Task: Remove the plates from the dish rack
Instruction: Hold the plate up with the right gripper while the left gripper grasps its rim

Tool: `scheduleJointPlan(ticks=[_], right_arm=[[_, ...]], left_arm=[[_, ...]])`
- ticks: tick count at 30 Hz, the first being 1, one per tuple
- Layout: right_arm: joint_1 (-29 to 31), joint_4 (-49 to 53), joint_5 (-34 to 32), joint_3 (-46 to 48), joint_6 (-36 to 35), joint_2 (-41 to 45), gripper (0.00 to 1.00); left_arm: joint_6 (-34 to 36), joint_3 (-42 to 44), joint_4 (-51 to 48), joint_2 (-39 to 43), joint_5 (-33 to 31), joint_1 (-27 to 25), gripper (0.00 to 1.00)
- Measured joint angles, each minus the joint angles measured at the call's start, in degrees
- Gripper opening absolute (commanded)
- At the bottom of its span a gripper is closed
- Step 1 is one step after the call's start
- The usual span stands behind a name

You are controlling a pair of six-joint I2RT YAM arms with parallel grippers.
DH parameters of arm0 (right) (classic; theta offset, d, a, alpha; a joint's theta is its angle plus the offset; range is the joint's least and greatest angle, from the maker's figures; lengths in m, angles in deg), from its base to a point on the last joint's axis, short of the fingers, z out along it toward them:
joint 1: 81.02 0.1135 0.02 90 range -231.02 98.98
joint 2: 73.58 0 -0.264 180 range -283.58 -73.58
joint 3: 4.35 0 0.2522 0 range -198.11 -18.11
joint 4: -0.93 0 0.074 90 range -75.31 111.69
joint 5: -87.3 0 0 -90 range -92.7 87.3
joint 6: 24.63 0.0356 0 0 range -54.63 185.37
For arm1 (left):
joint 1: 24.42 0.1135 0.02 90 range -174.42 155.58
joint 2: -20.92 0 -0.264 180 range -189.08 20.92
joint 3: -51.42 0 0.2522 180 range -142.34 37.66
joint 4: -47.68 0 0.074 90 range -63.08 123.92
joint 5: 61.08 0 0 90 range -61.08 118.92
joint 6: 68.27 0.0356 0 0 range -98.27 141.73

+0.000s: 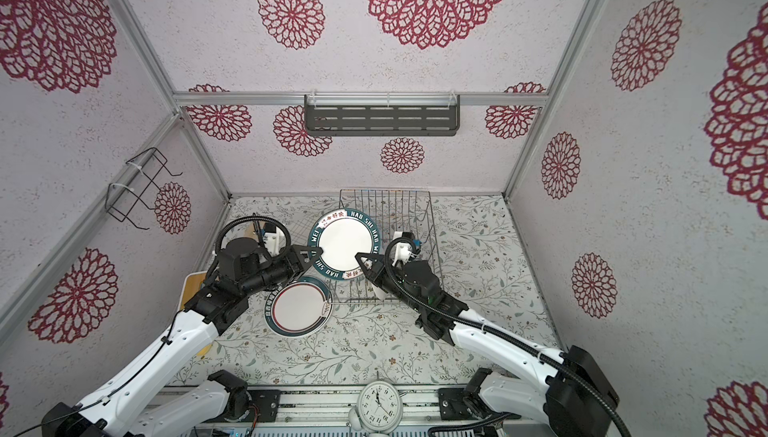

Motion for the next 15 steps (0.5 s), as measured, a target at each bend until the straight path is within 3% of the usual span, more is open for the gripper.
scheduleJointPlan(ticks=[7,10,12,15], right_arm=[[-0.09,-0.70,0.87,0.72,1.11,-0.46,0.04],[-0.13,-0.74,1.11,0.98,2.45,-0.46,0.19],[-0.24,-1.18,1.31,1.11,2.38,-0.46,0.23],[-0.26,-1.75,1.31,1.14,2.16,-0.39,0.34]], left_arm=[[-0.07,0.02,0.81,0.07,0.17,-0.02,0.13],[-0.33,0.04,1.29,0.15,0.24,0.00,0.04],[-0.57,0.04,1.95,0.44,0.17,-0.09,0.00],[-0.61,0.04,1.75,0.46,0.15,-0.17,0.00]])
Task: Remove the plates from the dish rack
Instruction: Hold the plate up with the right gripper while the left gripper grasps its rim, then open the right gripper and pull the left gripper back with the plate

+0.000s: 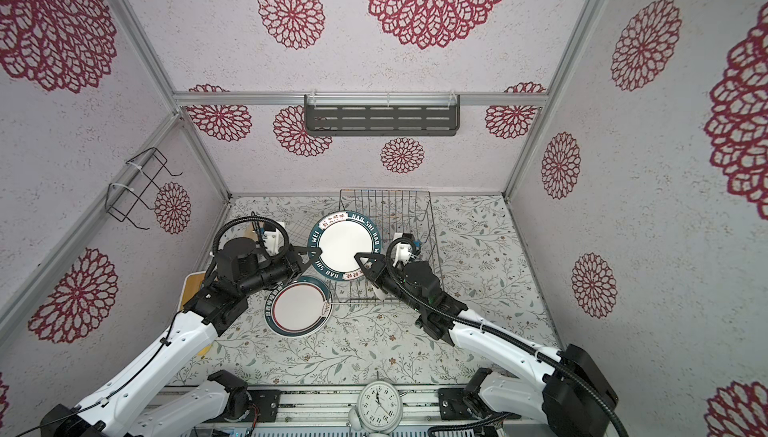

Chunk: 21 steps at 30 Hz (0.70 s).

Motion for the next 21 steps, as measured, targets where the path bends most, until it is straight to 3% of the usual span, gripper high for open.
scheduleJointPlan(ticks=[3,7,21], right_arm=[[0.00,-0.46,-0.11,0.04,-0.20,0.24,0.54],[-0.24,-0.85,-0.17,0.26,-0.04,1.27,0.69],[-2.36,5.75,-2.80,1.75,-1.81,7.19,0.74]], left_arm=[[0.07,0.02,-0.57,0.00,-0.15,-0.04,0.00],[0.07,0.04,-1.60,0.02,-0.70,-0.04,0.00],[1.51,0.90,-5.95,4.20,-1.97,3.52,0.00]])
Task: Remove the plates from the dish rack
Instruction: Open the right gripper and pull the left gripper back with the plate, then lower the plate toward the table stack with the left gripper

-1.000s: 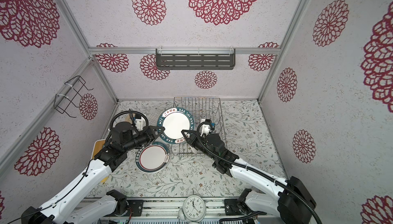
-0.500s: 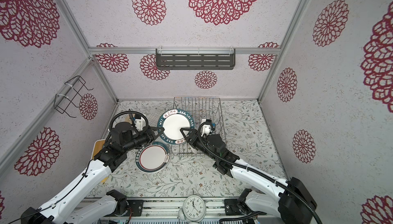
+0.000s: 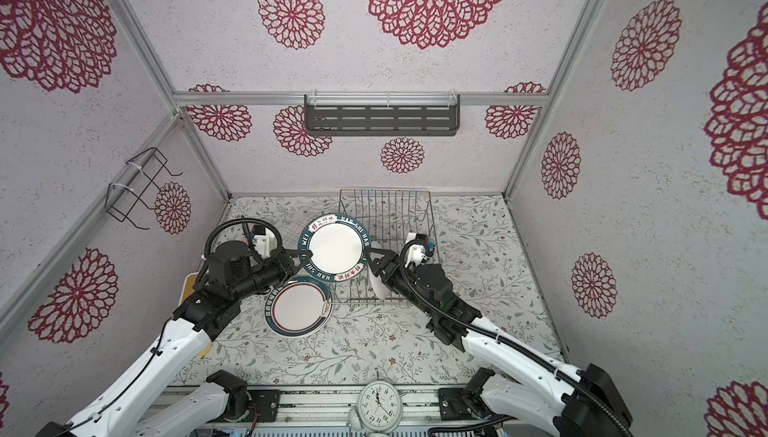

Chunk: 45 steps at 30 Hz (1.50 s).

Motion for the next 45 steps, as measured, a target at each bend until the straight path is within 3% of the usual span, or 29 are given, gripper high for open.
scheduleJointPlan(ticks=[16,27,45], right_arm=[[-1.03,4.96,-1.86,0.83,-1.33,1.90,0.75],[-1.16,5.03,-2.10,0.83,-1.40,2.05,0.75],[-1.18,5.81,-2.38,1.44,-1.38,2.08,0.76]], left_arm=[[-3.67,10.16,-4.59,11.89,-4.31,10.01,0.00],[-3.61,13.05,-12.09,16.09,-9.77,11.47,0.00],[-4.33,20.11,-16.83,18.27,-10.05,11.85,0.00]])
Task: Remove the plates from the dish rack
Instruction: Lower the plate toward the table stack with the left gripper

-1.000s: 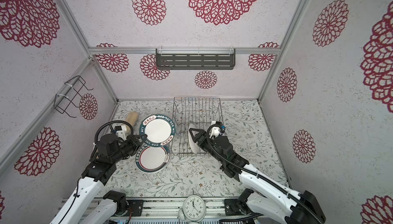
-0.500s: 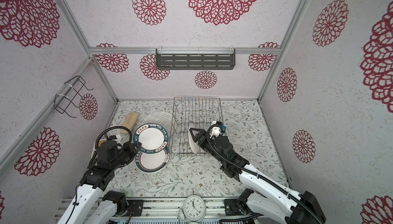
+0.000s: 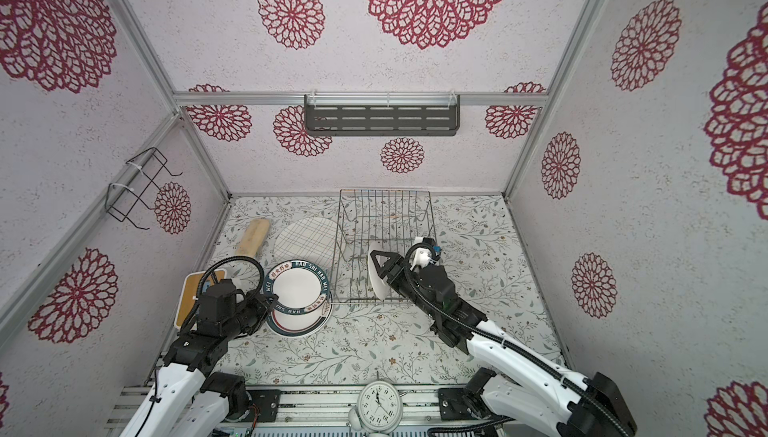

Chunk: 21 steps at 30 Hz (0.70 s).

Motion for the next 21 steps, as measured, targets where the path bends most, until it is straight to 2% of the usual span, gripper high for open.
scheduleJointPlan(ticks=[21], right_arm=[[-0.15,1.07,-0.68,1.27,0.00,0.28,0.77]], left_arm=[[-1.64,5.22,0.68,-0.55,0.02,0.37,0.00]])
